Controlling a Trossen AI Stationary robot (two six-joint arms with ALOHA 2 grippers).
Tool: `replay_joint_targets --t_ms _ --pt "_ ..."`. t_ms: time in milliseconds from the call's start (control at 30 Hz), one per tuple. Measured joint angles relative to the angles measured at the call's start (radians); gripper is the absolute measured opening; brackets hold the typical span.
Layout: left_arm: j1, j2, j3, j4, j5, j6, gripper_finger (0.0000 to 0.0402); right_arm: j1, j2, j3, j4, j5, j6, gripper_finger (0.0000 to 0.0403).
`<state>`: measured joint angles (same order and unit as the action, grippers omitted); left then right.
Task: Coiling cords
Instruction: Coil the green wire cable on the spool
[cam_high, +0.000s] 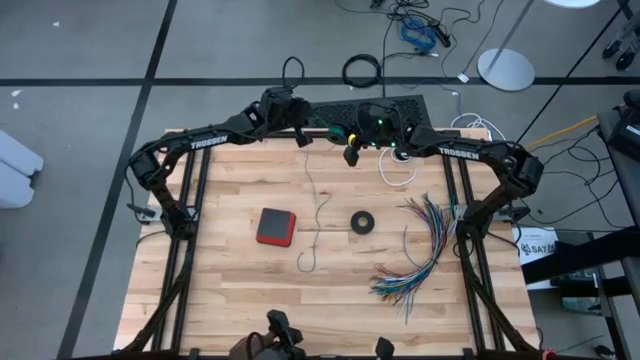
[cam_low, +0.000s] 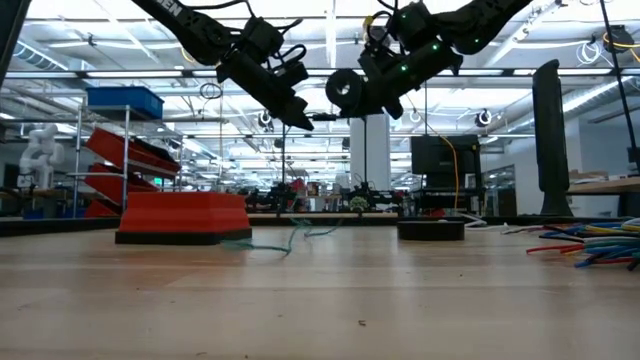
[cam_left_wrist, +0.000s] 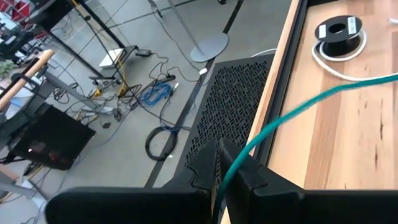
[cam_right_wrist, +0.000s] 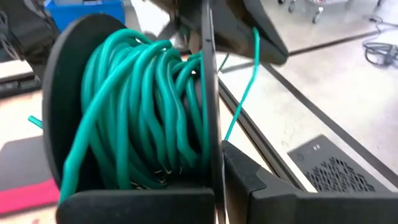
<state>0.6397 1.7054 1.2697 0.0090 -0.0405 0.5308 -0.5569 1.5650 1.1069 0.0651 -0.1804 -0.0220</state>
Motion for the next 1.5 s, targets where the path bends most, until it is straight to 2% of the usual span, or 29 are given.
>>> replay_joint_targets --t_ms 200,367,600,900,1067,1267,1500 --pt "0.001 0.0 0.0 0.006 0.054 0.0 0.0027 0.0 0.0 0.0 -0.075 0.02 -0.038 0.0" --pt "0.0 0.0 0.0 -0.052 0.139 0.009 0.0029 -0.007 0.0 0.0 -0.171 0.032 -0.053 0.0" --pt "-0.001 0.037 0.0 -0.117 0.189 0.023 0.0069 -0.009 0.026 0.0 -0.264 0.108 -0.072 0.0" --pt "-0.02 0.144 0.0 -0.147 0.199 -0.002 0.0073 -0.009 0.14 0.0 -0.288 0.136 -0.072 0.0" --pt "-0.02 0.181 0.0 -0.126 0.215 -0.002 0.0073 0.007 0.207 -0.002 -0.227 0.134 -0.069 0.0" --pt "-0.02 0.197 0.0 -0.081 0.326 -0.049 0.0073 0.038 0.25 -0.001 -0.082 0.15 -0.069 0.0" --pt "-0.019 0.197 0.0 -0.058 0.356 -0.053 0.0073 0.041 0.264 -0.001 -0.039 0.157 -0.065 0.0"
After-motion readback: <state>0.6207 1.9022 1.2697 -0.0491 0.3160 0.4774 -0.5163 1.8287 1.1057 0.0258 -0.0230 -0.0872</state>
